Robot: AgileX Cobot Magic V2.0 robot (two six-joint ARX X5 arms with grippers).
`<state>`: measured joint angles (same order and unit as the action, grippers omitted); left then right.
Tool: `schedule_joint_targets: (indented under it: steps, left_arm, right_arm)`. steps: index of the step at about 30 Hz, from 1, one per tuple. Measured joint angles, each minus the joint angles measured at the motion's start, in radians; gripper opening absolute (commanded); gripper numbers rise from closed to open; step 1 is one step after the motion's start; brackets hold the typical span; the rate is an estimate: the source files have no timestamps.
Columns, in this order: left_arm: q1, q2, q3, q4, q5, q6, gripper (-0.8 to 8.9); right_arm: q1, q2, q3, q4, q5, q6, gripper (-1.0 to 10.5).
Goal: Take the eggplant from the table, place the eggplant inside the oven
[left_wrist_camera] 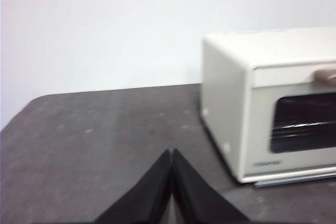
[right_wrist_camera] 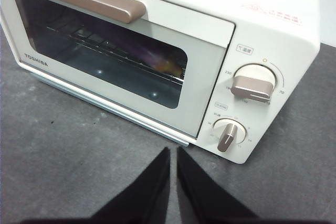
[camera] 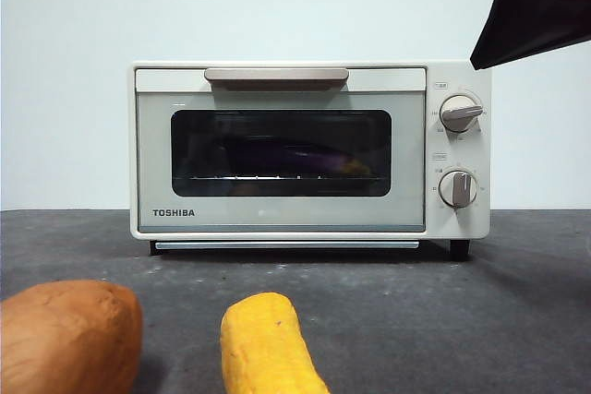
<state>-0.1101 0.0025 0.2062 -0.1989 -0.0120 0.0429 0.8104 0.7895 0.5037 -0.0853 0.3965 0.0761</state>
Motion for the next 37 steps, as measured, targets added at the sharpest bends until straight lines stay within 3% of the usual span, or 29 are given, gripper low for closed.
schedule_joint_targets:
  steps: [5, 14, 37]
  left_arm:
    - [0.055, 0.003, -0.076, -0.014, 0.000, 0.000, 0.08]
    - [0.060, 0.004, -0.171, 0.008, 0.000, 0.000, 0.08]
    - [0.060, 0.002, -0.175, 0.047, 0.000, 0.000, 0.08]
  right_arm:
    - [0.000, 0.000, 0.000, 0.005, 0.000, 0.000, 0.0]
    - [0.000, 0.000, 0.000, 0.023, 0.000, 0.000, 0.0]
    - [0.000, 0.000, 0.000, 0.027, 0.000, 0.000, 0.0]
